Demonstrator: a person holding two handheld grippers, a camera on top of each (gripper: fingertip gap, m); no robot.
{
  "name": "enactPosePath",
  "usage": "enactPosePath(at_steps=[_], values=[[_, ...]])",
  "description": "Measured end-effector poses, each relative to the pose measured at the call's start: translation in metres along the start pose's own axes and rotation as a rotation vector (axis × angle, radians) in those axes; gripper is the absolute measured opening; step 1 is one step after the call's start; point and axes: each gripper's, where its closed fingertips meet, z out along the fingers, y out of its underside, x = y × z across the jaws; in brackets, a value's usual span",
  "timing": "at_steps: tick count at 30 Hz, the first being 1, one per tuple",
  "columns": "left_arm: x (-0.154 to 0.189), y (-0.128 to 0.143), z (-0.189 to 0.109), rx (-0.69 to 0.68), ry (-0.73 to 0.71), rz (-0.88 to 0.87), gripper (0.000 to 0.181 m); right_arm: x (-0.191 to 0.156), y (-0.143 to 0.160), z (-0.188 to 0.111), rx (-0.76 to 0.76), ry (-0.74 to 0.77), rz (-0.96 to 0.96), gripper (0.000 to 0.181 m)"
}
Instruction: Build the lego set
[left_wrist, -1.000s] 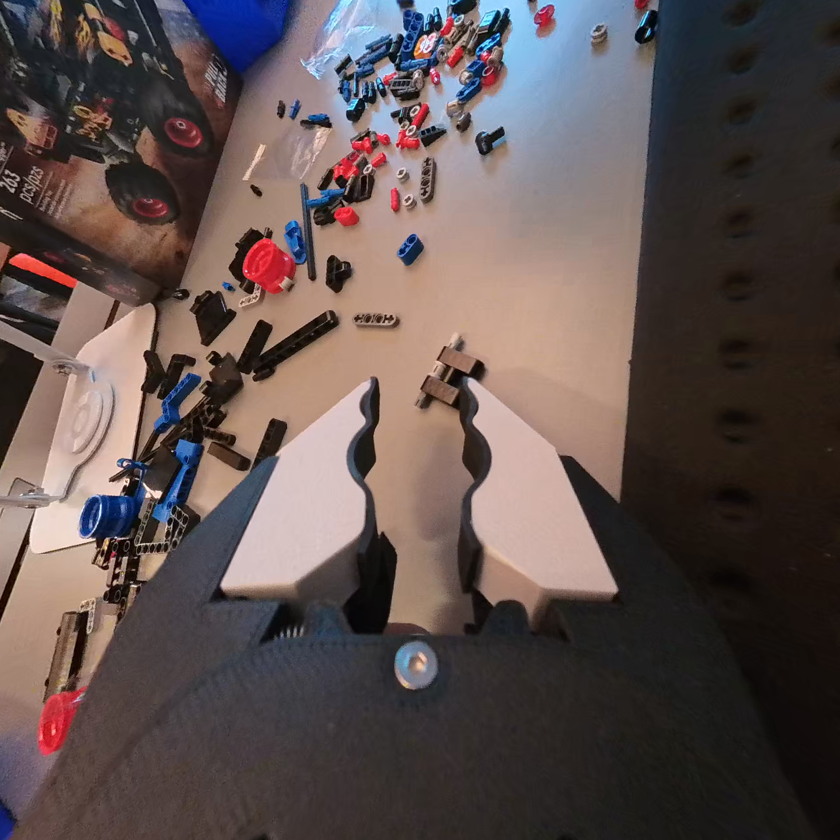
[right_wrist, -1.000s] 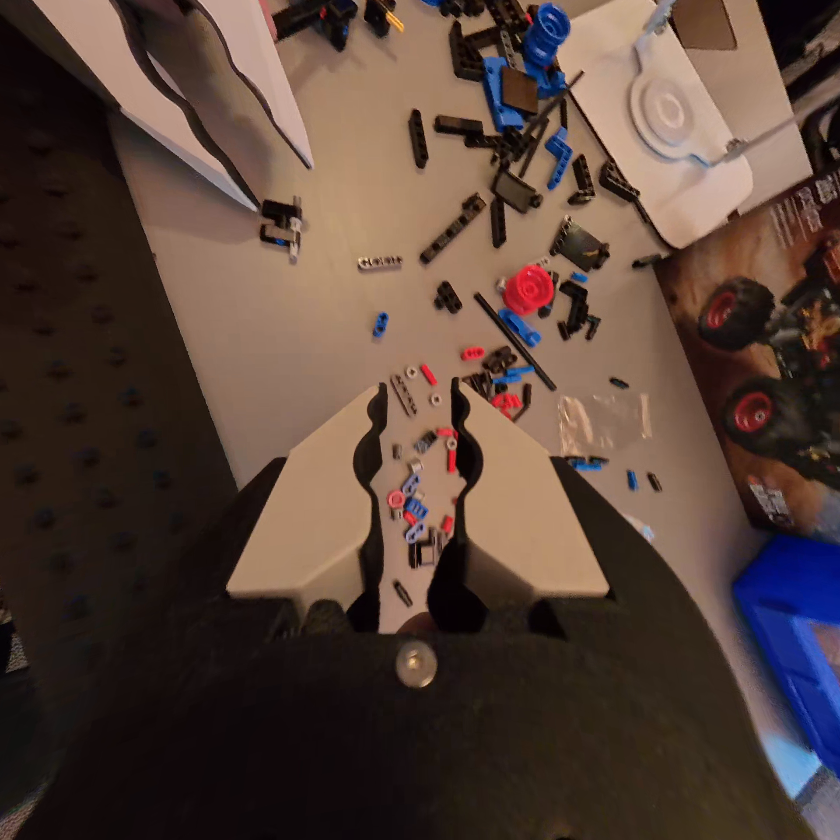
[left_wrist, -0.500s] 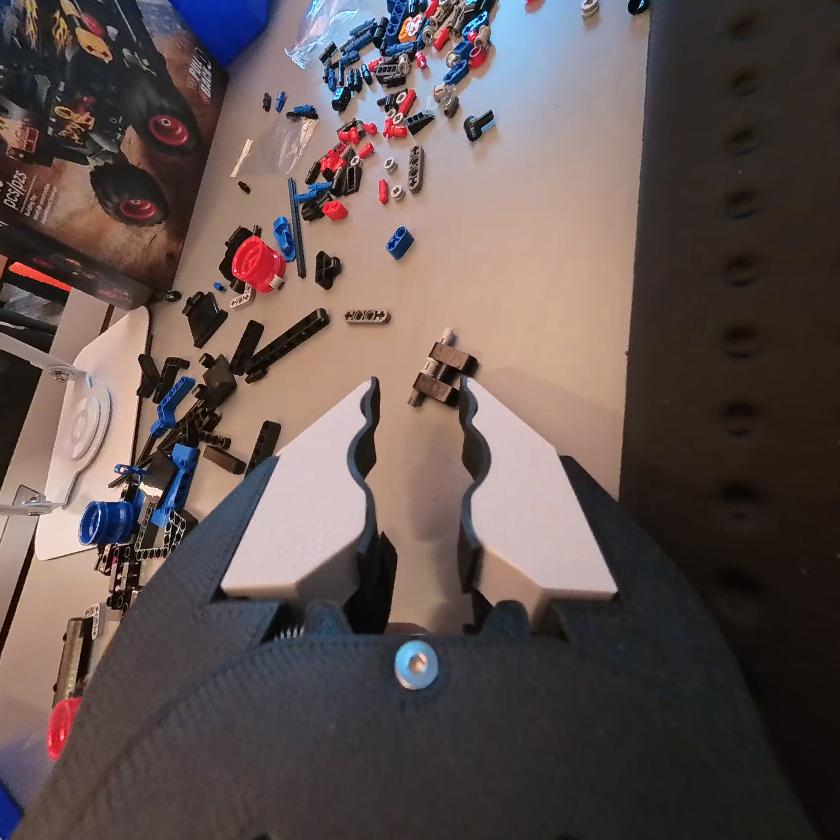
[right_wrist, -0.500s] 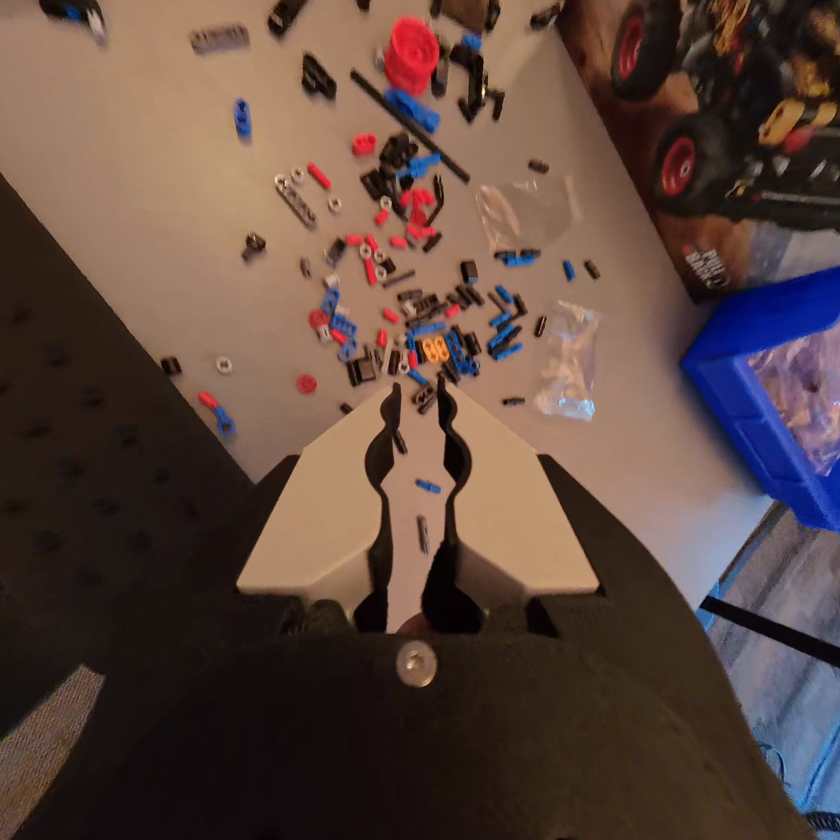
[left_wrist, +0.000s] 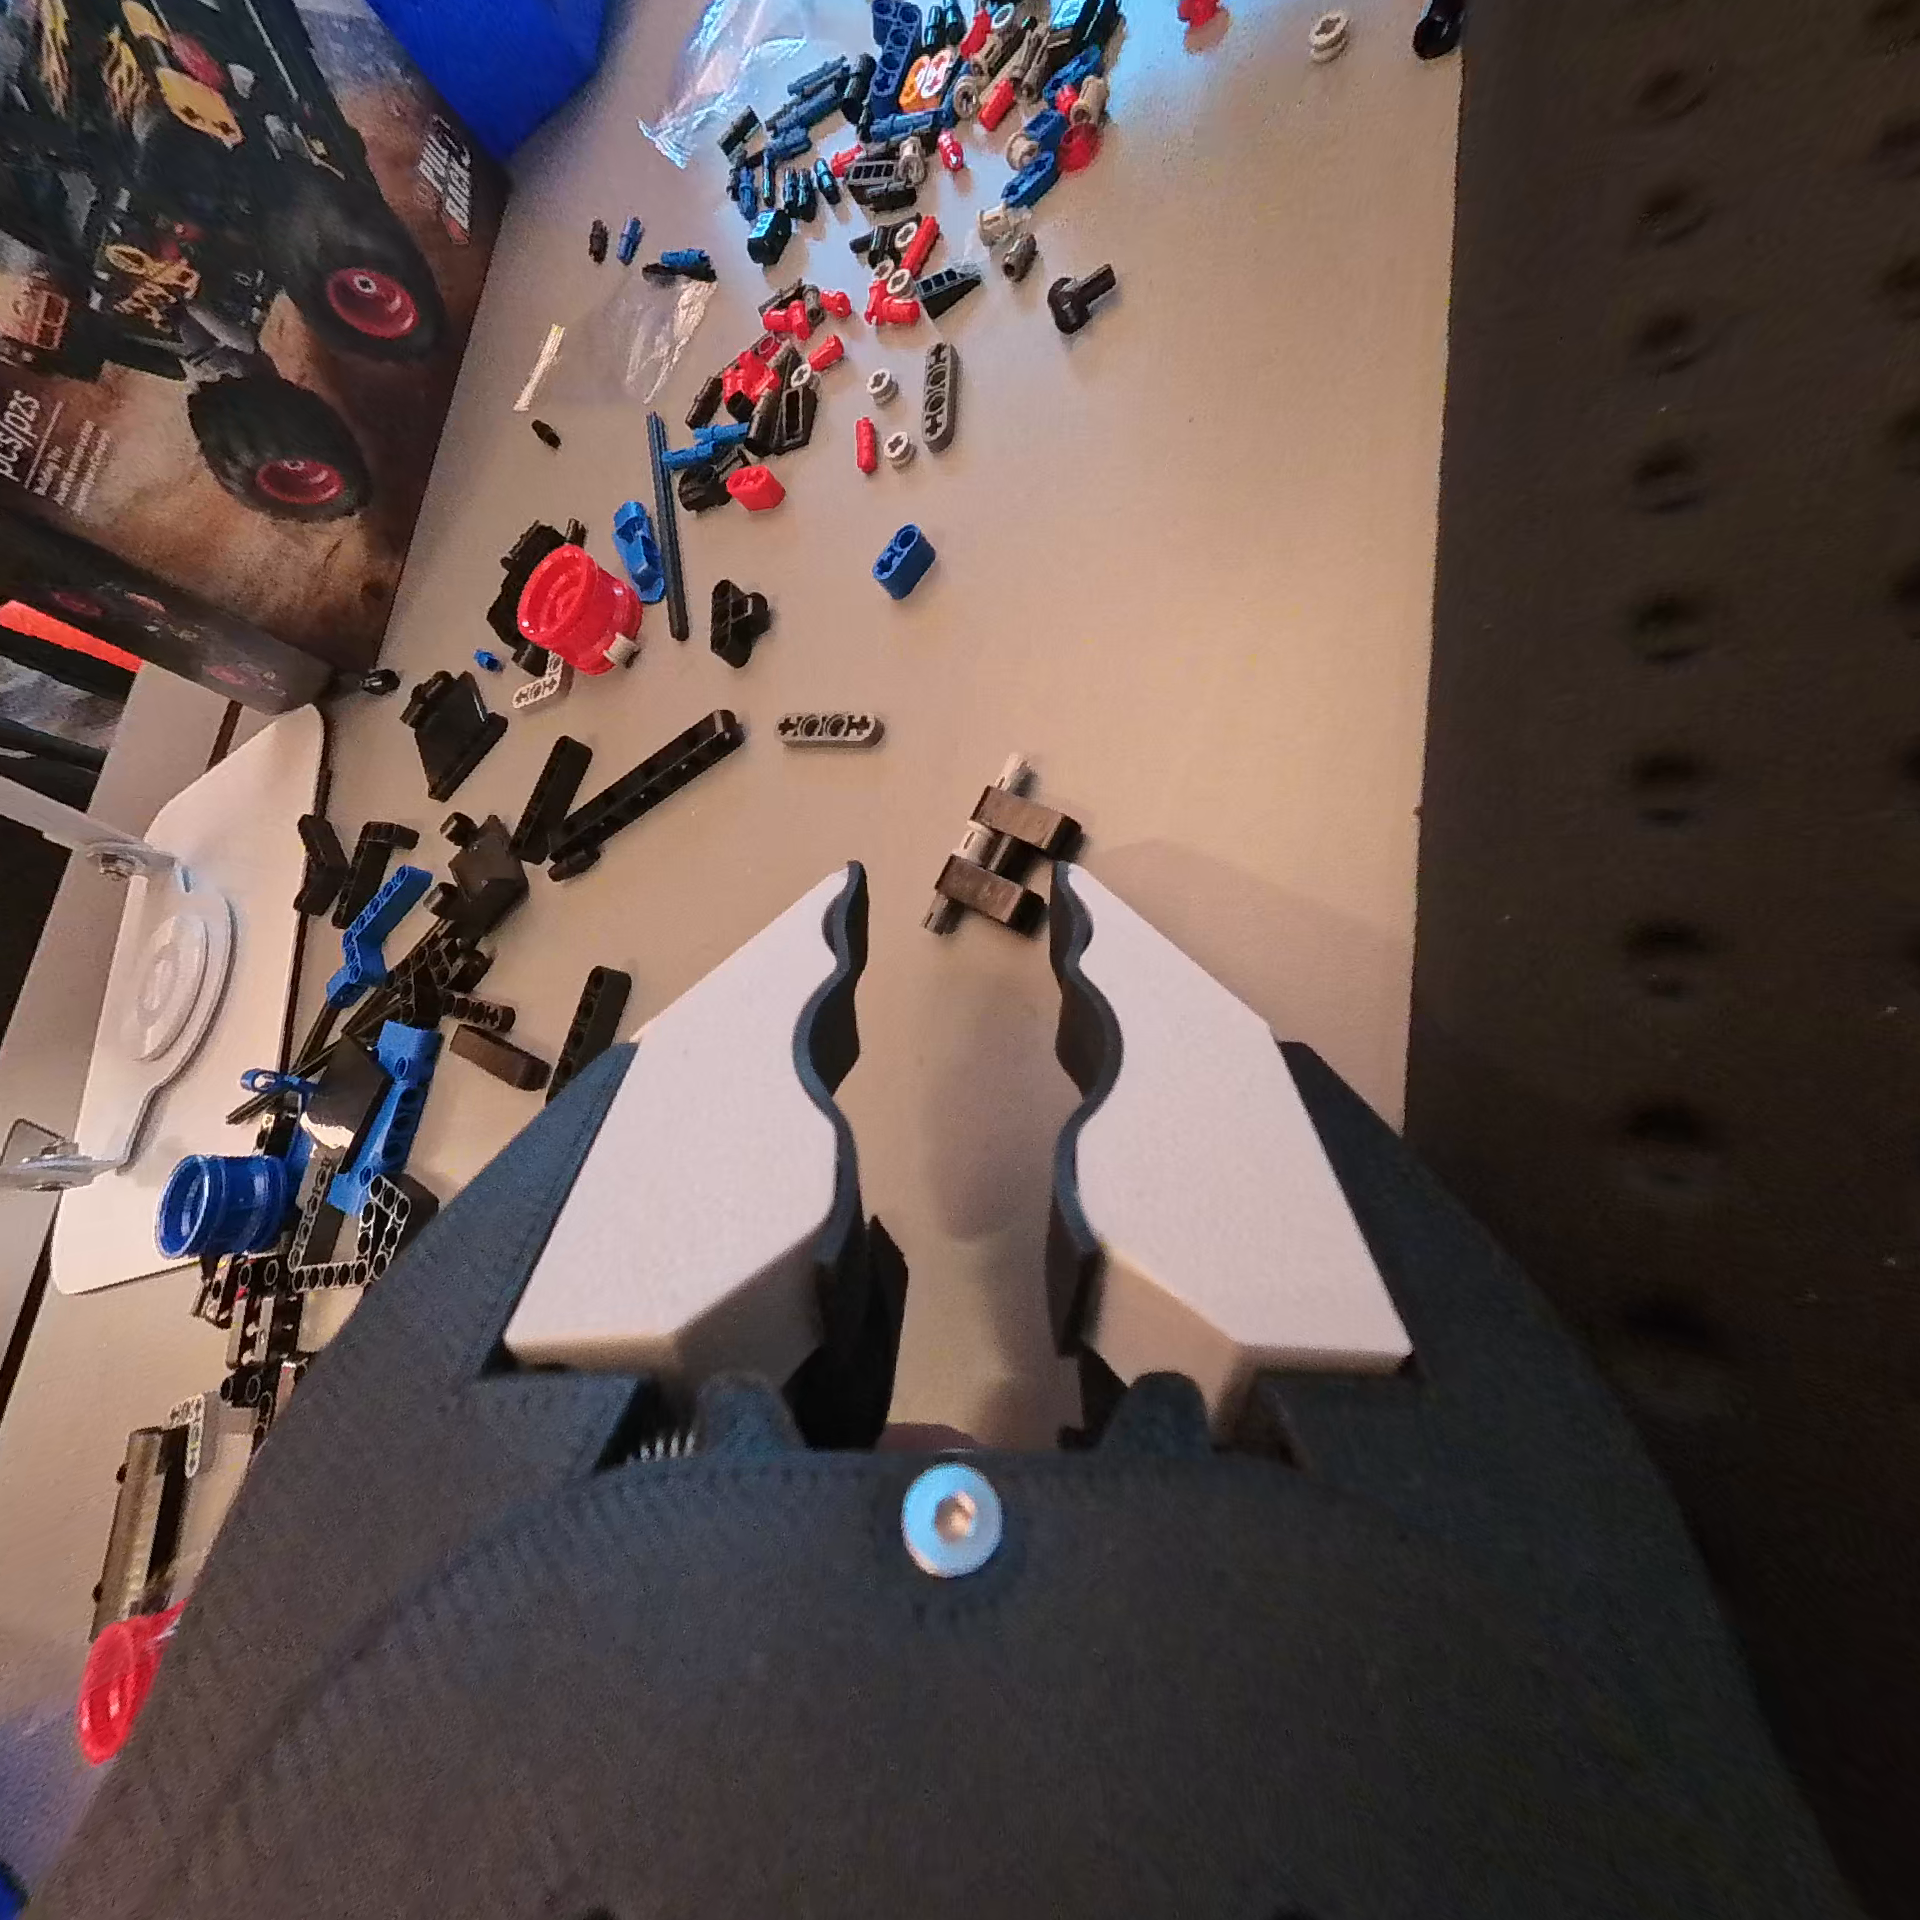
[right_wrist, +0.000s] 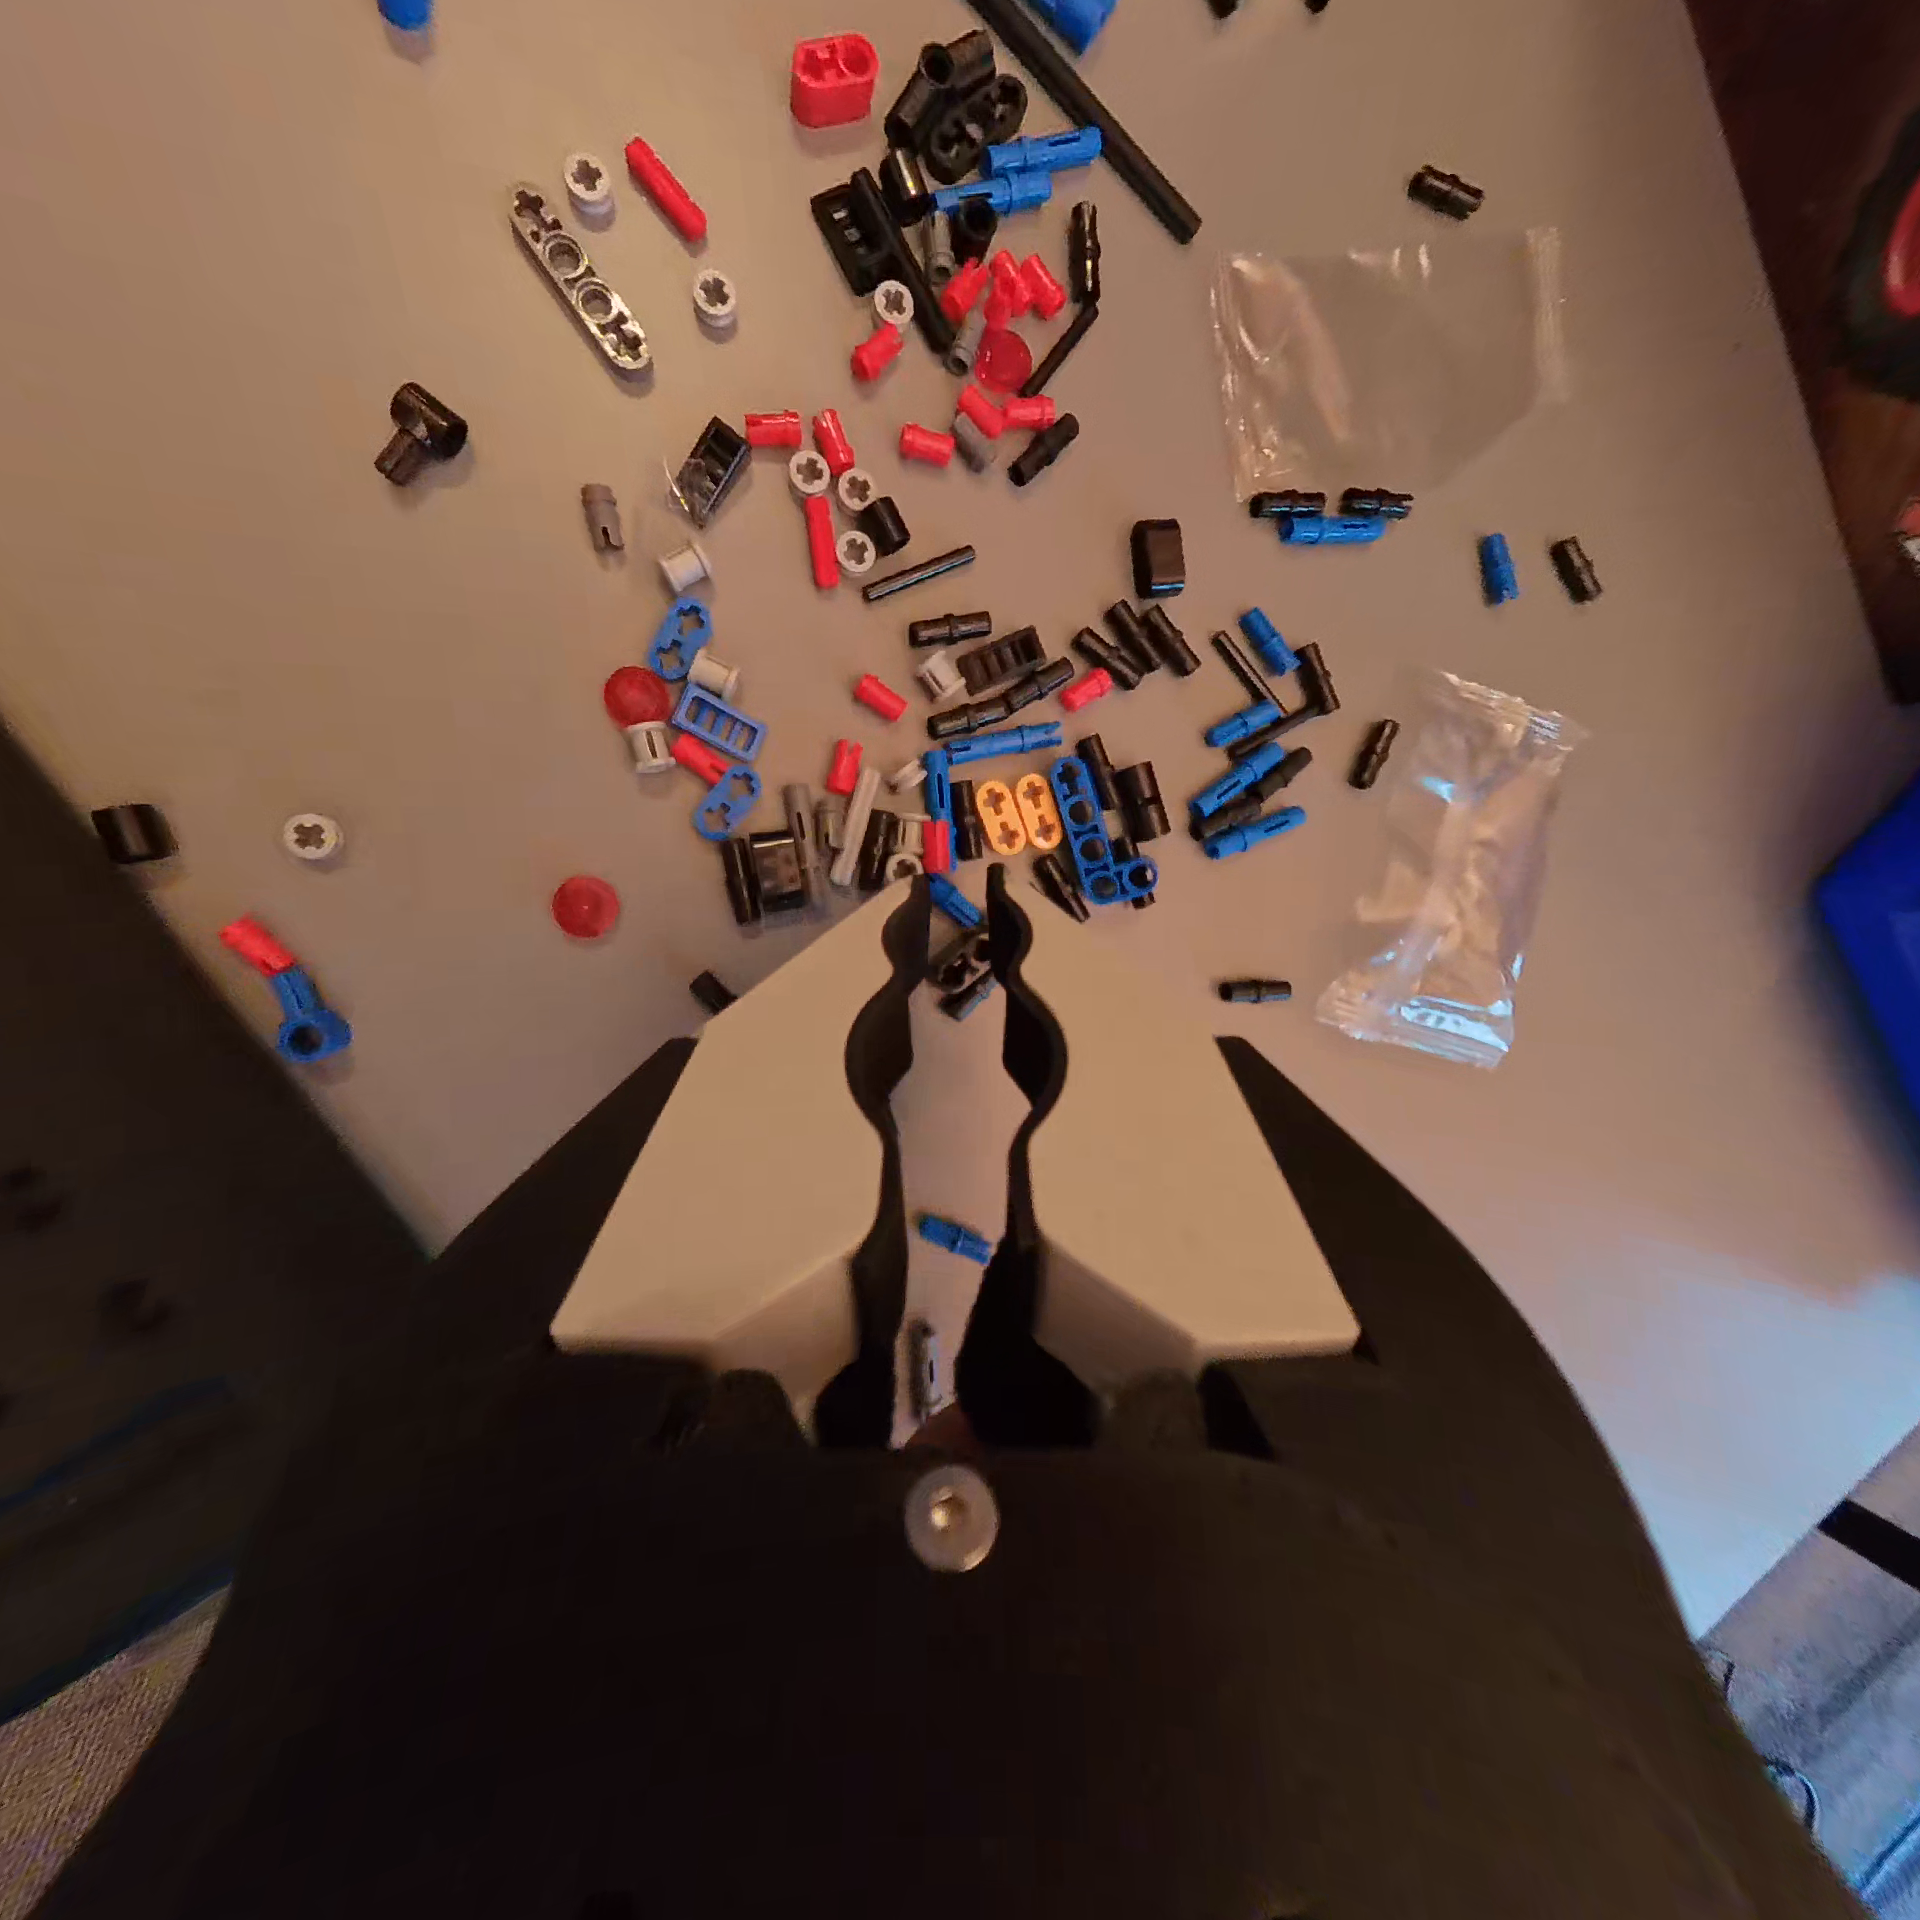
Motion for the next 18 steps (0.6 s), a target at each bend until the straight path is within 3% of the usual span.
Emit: enactPosePath(at_steps=[18], values=[[0.0, 0.001, 0.004, -0.001, 0.012, -0.011, 0.032, 0.017, -0.021, 0.019, 0.014, -0.06, -0.108, 0.01]])
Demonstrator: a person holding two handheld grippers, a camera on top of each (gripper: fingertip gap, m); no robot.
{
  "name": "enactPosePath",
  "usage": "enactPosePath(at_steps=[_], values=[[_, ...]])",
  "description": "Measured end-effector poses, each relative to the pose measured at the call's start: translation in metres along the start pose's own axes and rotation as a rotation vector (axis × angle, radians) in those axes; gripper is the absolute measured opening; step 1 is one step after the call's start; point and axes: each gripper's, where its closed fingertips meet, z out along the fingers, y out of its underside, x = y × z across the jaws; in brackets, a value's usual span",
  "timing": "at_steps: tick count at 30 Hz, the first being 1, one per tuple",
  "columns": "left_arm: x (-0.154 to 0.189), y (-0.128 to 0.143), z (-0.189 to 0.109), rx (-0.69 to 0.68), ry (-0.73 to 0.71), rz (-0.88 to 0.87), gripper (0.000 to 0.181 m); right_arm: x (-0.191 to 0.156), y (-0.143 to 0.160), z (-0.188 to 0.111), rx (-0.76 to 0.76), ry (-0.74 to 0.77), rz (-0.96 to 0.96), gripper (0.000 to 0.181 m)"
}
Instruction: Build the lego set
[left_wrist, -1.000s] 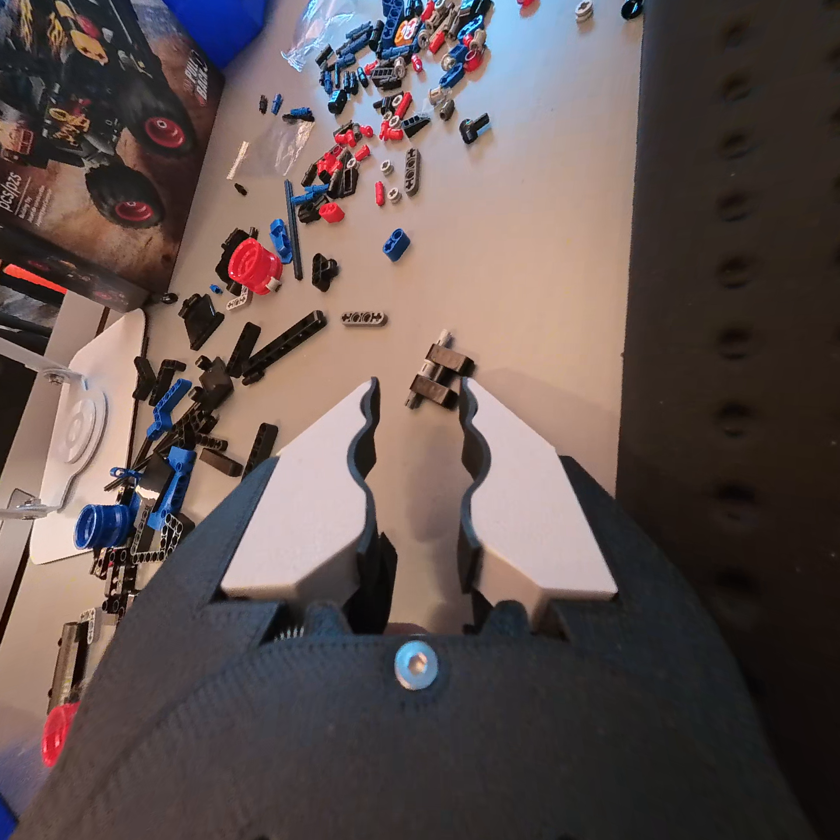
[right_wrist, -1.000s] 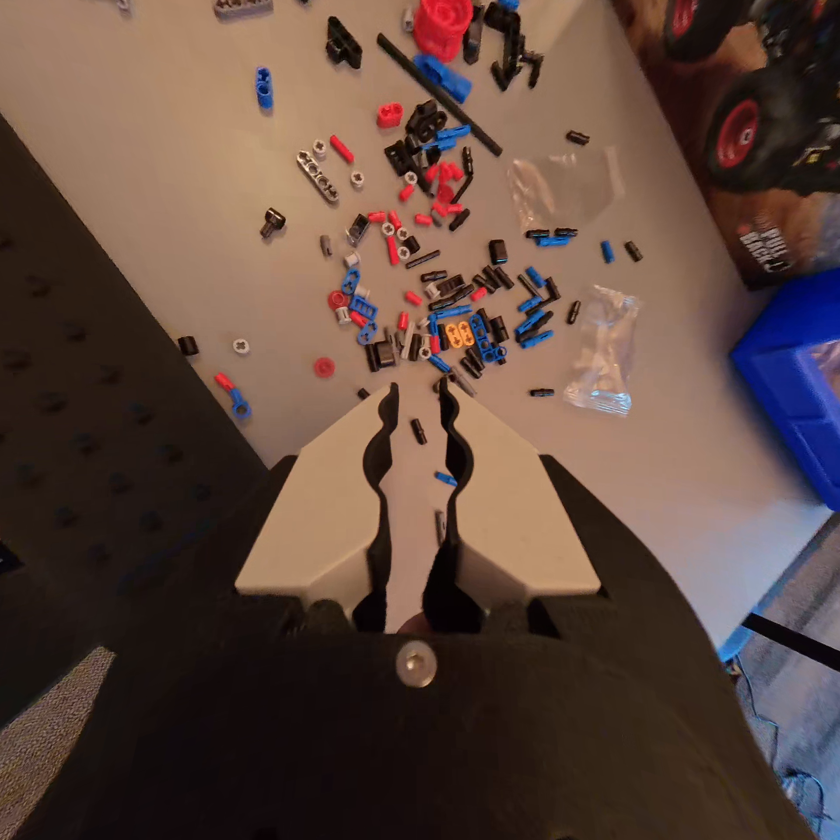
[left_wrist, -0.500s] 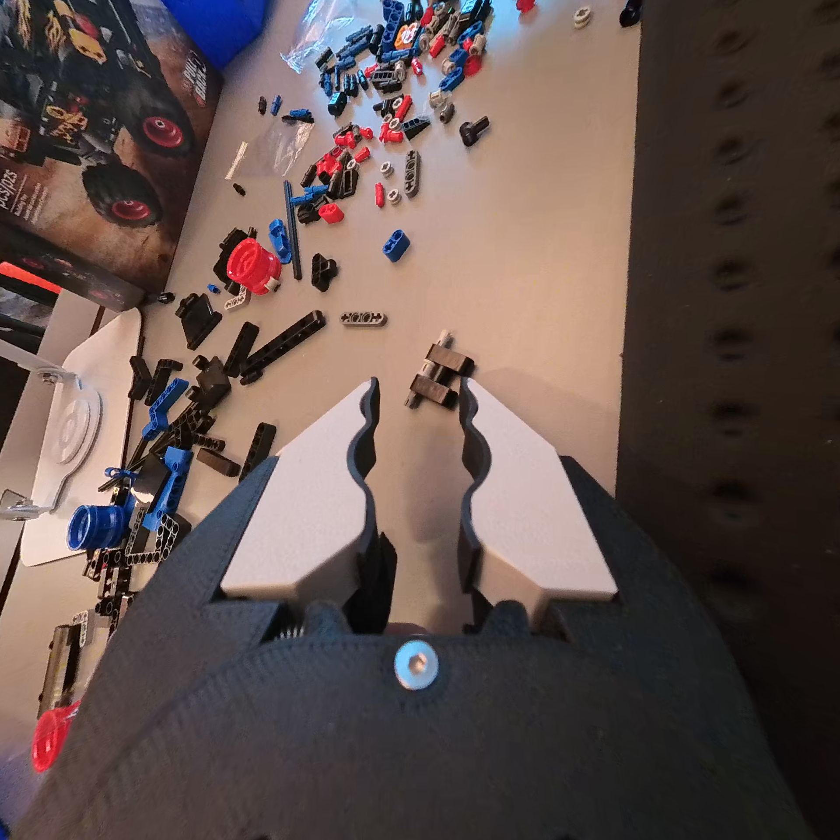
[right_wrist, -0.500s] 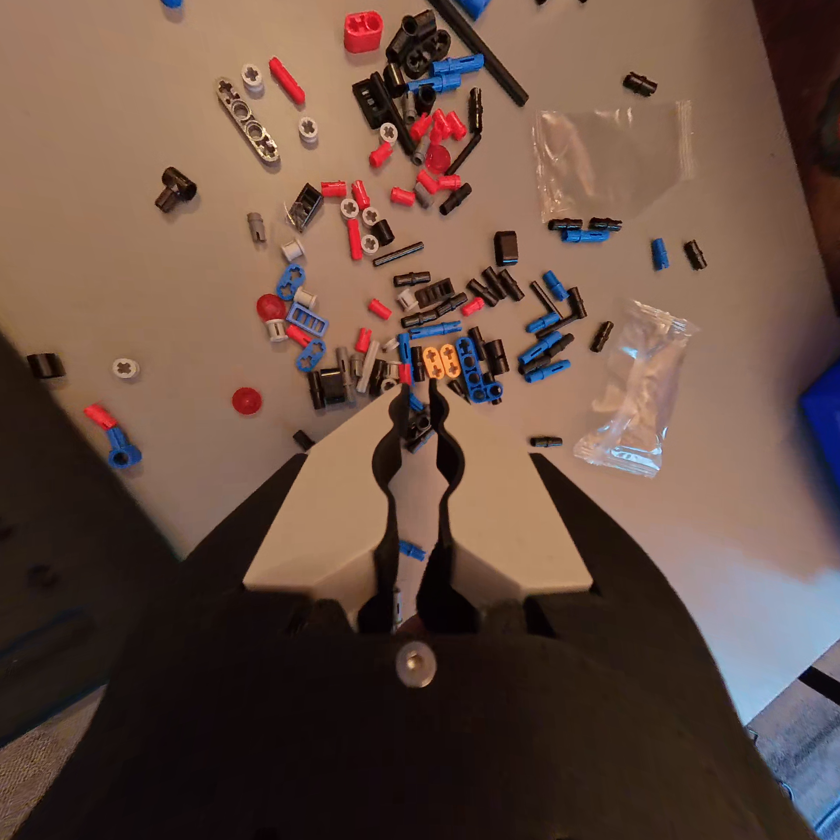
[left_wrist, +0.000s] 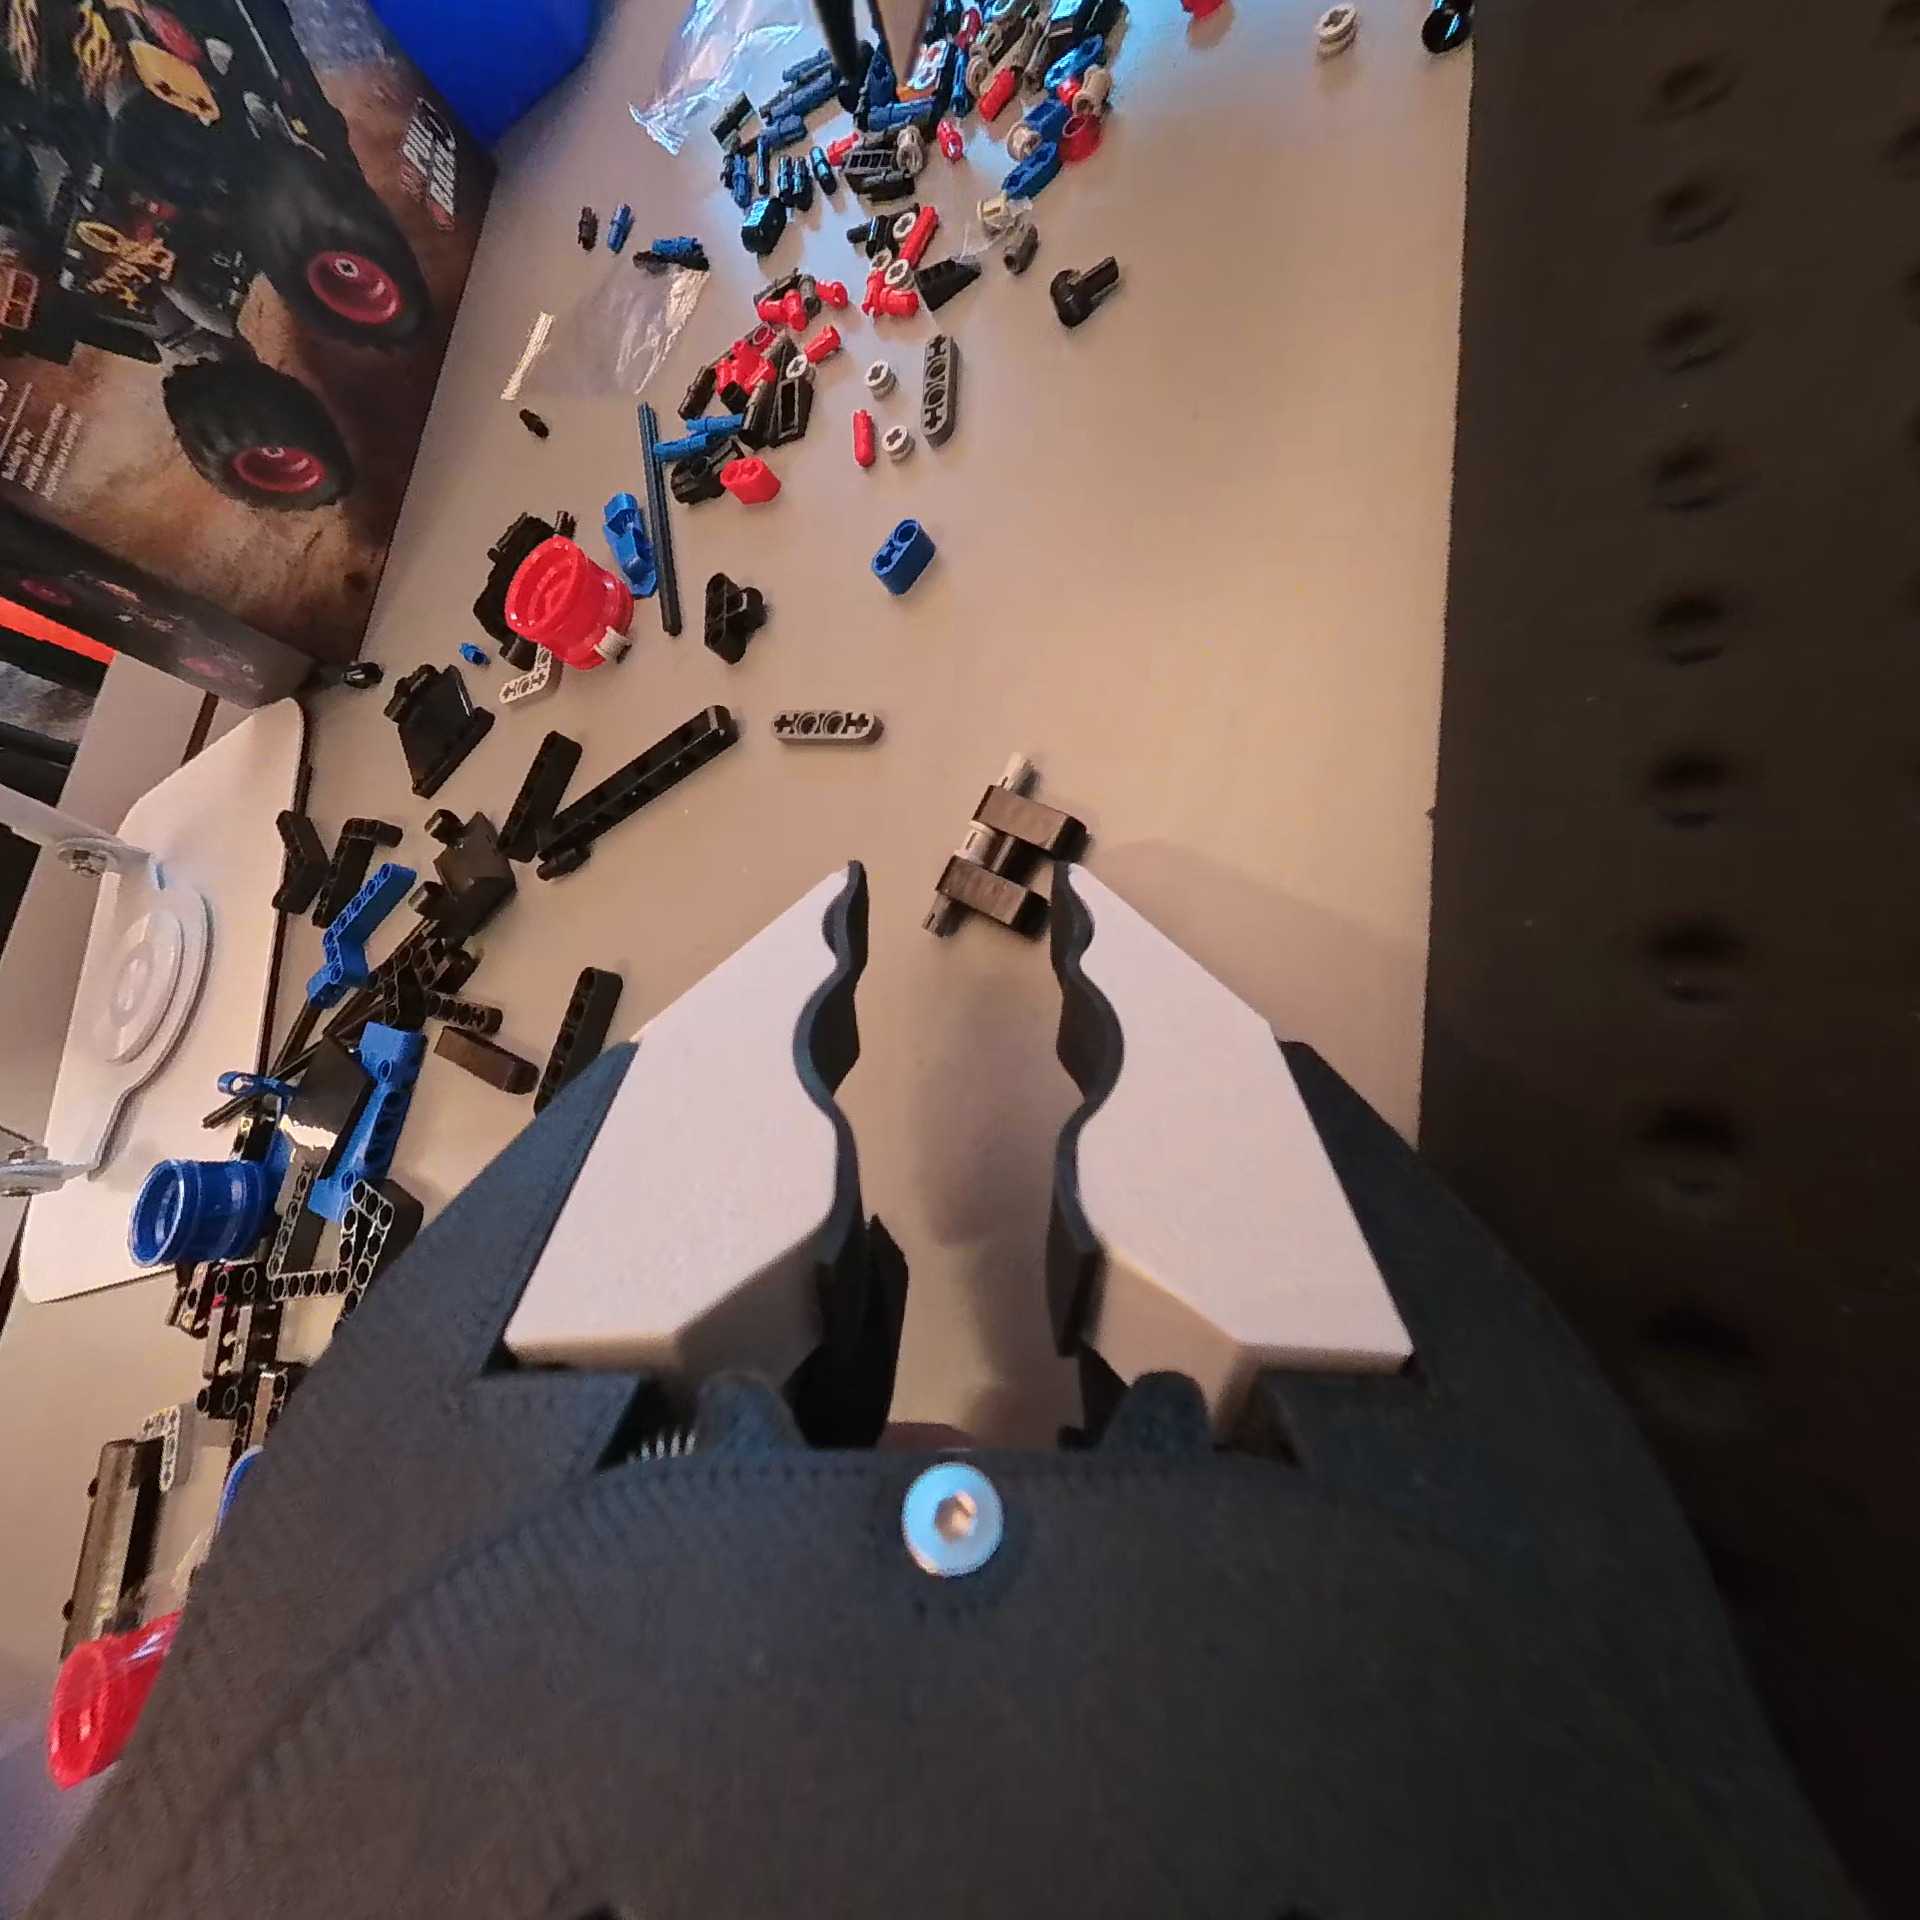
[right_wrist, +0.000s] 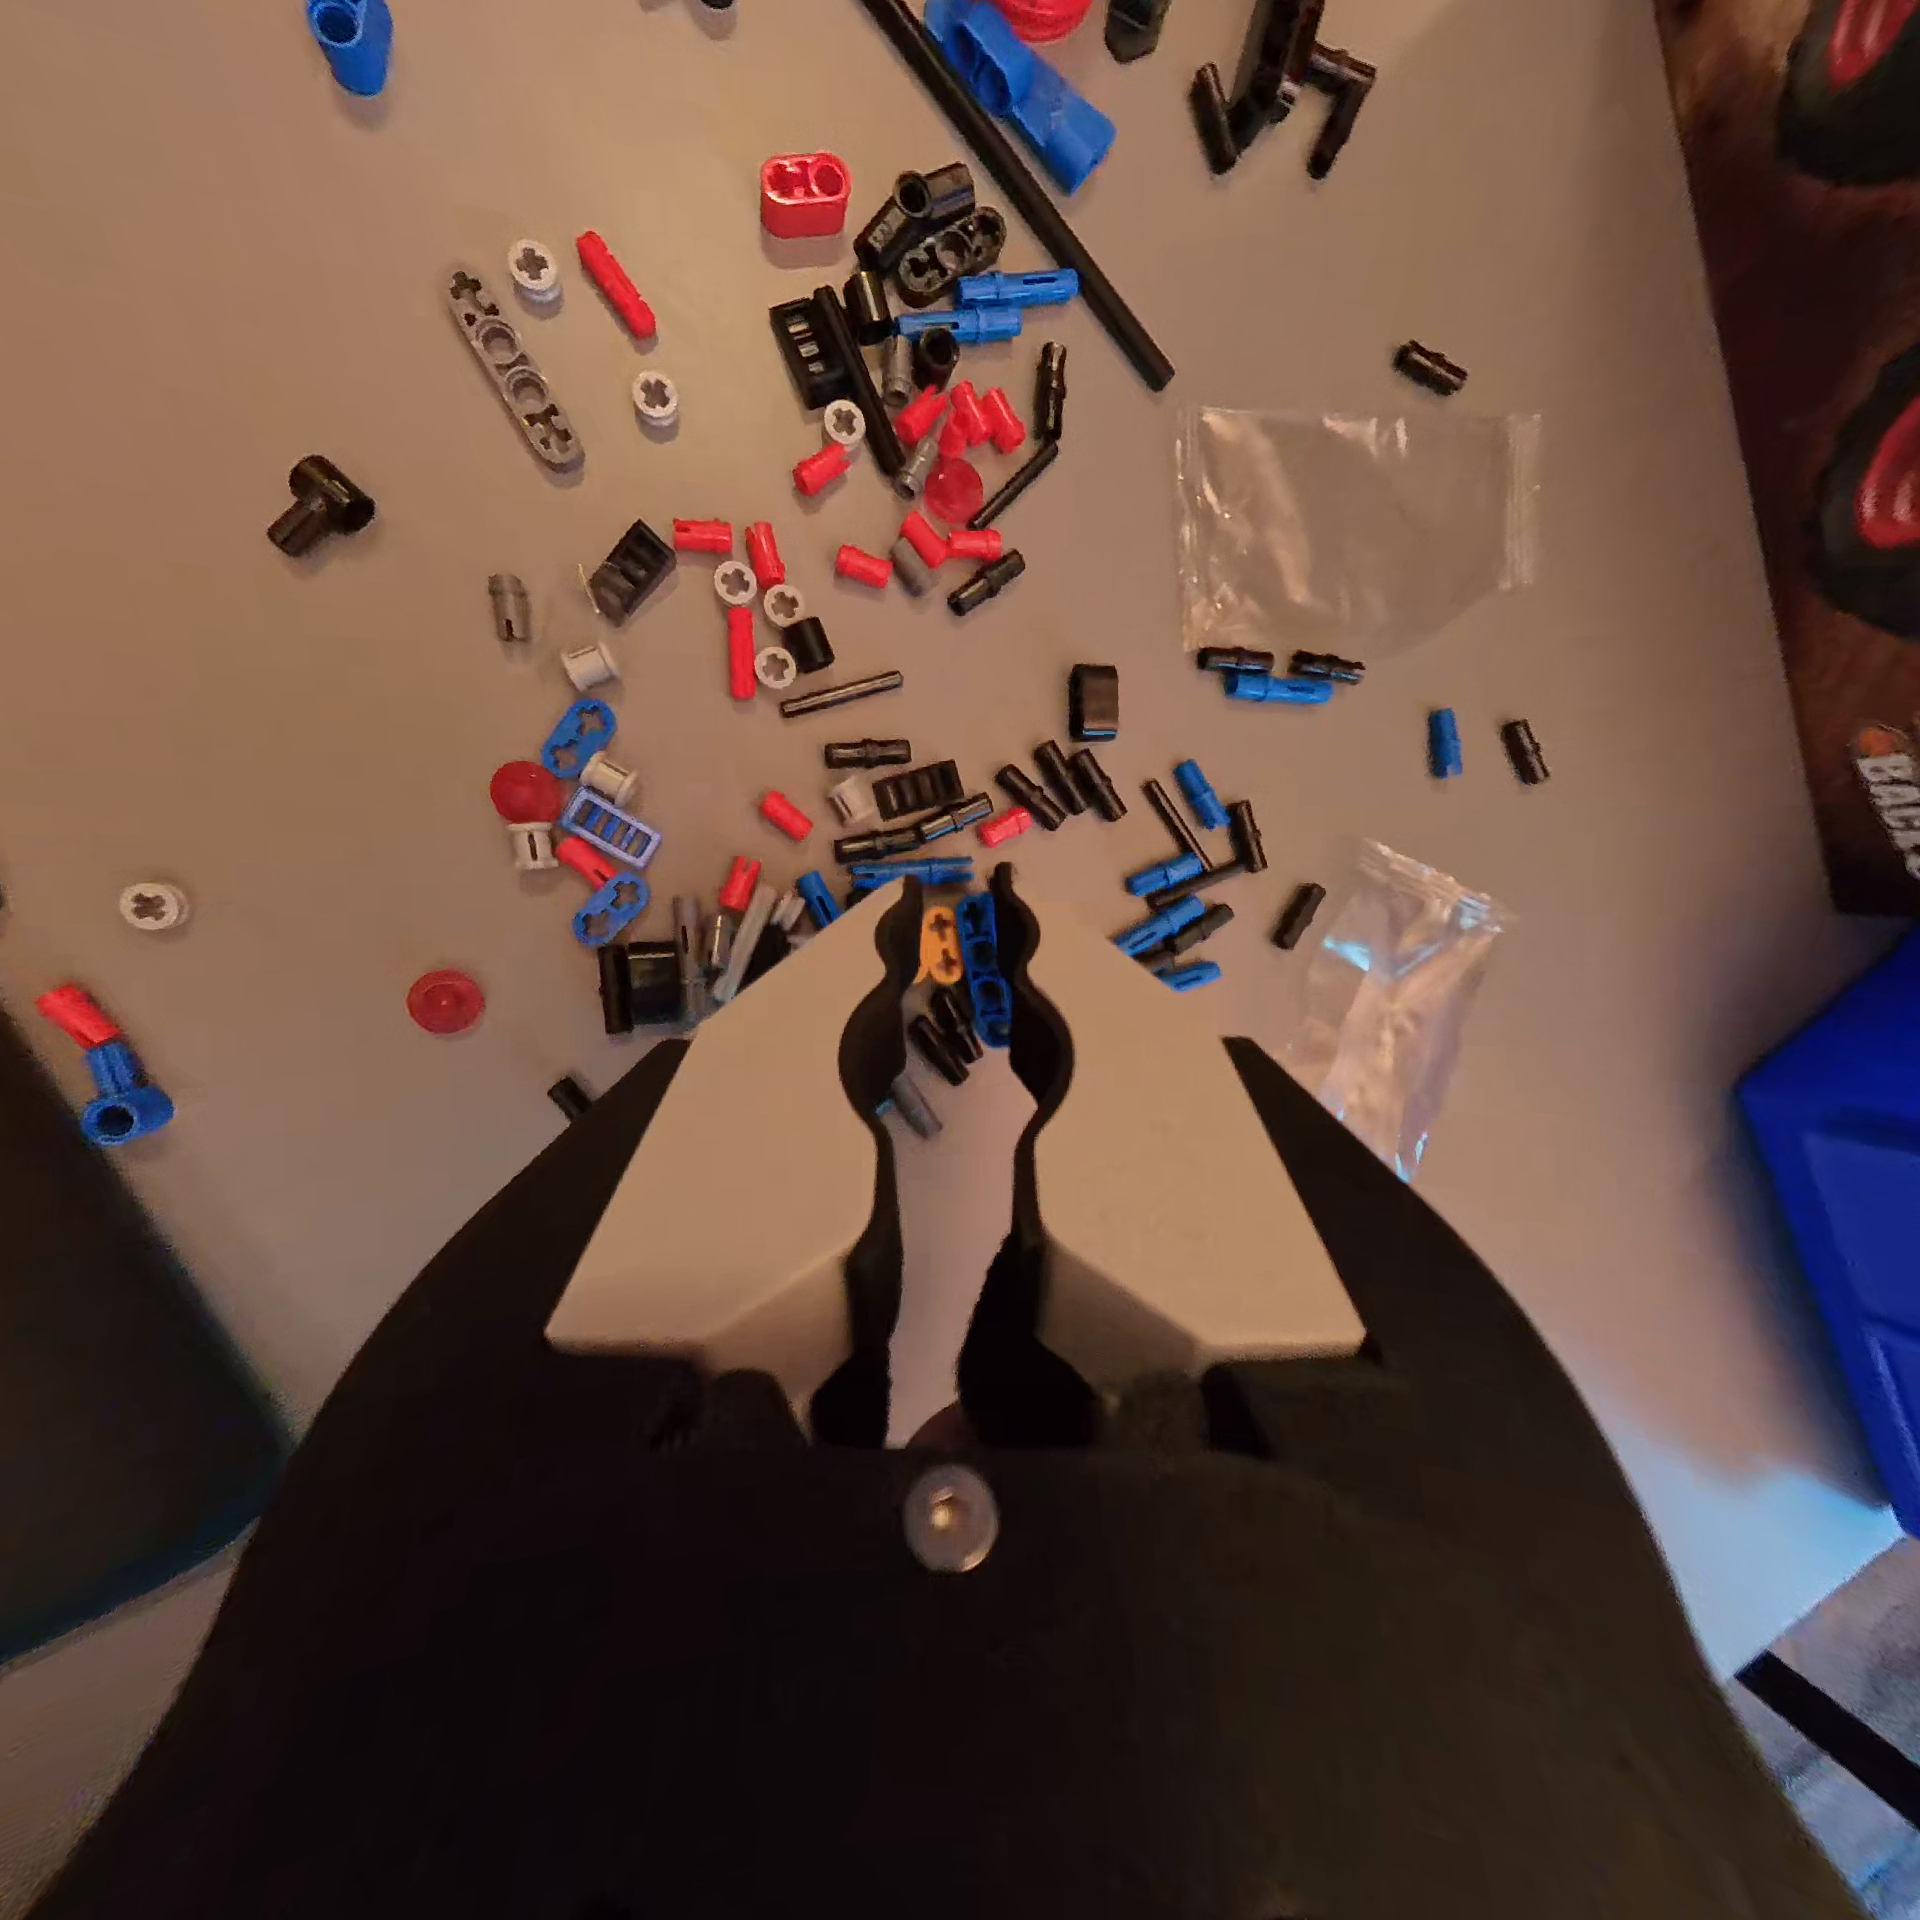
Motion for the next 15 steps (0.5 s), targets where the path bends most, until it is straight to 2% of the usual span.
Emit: enactPosePath(at_steps=[8, 15], values=[[0.0002, -0.0003, 0.0007, 0.003, 0.007, -0.005, 0.033, -0.0074, -0.0004, 0.0062, -0.015, -0.102, 0.05, 0.022], [0.0019, -0.0007, 0.0013, 0.003, 0.014, -0.001, 0.033, -0.007, -0.0033, 0.0083, 0.002, -0.119, 0.078, 0.02]])
